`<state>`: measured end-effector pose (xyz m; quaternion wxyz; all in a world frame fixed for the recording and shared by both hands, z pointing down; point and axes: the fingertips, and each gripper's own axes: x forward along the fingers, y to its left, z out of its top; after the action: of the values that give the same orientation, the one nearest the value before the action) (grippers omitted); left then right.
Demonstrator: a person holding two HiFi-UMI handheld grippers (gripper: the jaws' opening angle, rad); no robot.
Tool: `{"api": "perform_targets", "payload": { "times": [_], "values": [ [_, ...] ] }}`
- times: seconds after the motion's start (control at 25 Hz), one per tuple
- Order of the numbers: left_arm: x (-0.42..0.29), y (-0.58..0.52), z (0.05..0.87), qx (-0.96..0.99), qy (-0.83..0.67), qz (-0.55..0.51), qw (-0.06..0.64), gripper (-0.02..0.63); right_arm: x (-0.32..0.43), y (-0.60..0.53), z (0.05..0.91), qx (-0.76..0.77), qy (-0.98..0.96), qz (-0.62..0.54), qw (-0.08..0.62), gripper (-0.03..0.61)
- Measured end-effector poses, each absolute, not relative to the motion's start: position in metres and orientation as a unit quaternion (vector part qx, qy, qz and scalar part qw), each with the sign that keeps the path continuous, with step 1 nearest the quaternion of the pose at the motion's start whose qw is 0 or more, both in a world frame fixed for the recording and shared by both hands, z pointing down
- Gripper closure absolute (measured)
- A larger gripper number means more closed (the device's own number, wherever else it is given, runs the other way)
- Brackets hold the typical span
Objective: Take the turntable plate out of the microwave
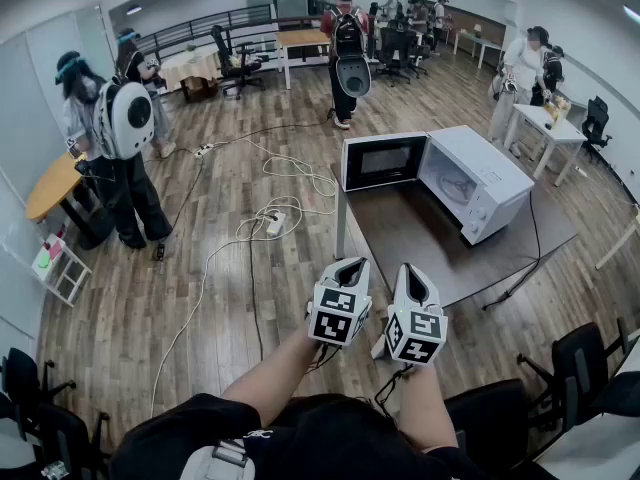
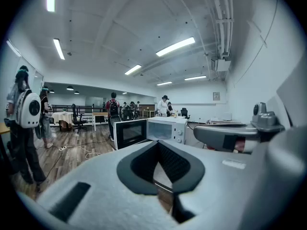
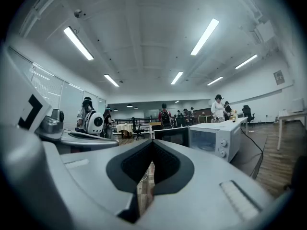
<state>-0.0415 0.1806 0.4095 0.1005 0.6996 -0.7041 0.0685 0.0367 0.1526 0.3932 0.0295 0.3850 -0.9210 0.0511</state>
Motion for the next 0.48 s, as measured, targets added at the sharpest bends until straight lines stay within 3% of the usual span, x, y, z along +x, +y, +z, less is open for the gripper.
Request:
{"api": "perform_targets", "payload": {
  "times": [0.48],
  "values": [
    [-0.031, 0.175, 0.411, 0.704, -0.698, 0.068, 0.107, 0.610, 0.048, 0.147, 0.396, 0.389, -0.919, 0.062, 0.021, 0.574]
  ]
}}
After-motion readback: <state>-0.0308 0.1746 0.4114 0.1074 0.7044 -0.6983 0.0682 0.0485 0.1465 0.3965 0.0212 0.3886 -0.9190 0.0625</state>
